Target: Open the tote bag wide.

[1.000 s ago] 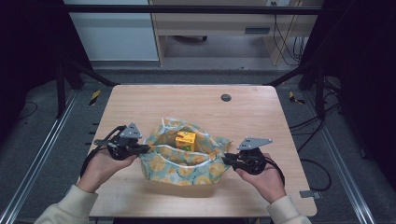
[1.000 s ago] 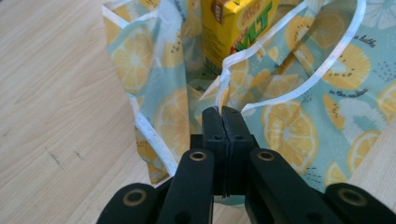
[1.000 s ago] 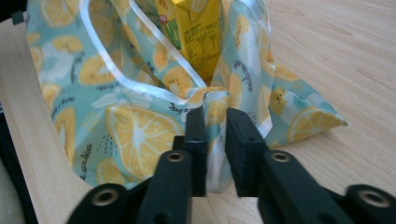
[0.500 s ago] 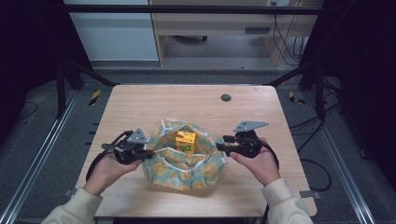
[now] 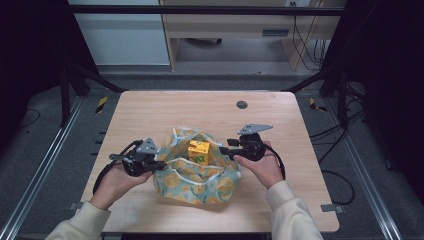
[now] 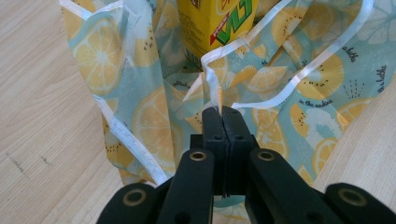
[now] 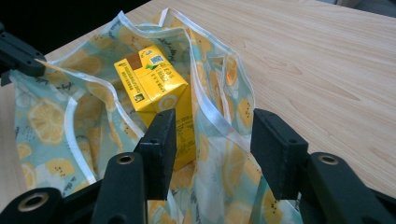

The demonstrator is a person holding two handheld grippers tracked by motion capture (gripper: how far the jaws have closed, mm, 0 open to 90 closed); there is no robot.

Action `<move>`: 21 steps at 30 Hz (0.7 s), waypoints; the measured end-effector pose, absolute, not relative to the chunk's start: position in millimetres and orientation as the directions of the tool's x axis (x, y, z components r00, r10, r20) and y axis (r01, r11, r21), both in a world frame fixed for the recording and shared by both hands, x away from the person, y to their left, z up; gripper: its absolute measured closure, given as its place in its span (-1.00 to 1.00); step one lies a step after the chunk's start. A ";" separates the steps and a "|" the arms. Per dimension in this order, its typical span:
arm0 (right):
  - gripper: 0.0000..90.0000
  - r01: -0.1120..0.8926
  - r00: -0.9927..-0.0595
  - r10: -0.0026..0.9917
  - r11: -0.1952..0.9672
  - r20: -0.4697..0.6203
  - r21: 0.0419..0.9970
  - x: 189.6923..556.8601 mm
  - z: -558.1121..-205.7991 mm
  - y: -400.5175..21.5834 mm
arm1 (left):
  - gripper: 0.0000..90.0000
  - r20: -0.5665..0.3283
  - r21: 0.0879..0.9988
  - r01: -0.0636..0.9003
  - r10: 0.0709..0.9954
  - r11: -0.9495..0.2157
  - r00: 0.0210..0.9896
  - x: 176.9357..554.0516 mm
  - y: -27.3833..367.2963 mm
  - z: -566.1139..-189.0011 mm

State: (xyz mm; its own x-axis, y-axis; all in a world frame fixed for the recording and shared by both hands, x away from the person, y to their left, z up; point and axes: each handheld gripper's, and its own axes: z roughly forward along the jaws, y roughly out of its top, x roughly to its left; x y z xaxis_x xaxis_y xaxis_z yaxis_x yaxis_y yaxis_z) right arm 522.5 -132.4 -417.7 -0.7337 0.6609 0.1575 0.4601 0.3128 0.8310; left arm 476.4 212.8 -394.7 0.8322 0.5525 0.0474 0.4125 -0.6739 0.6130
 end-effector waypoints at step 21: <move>0.92 0.456 -0.742 0.656 0.340 0.140 0.823 533.5 -432.3 -123.2 | 1.00 0.044 0.610 0.413 0.549 -0.677 0.835 478.8 208.2 -397.1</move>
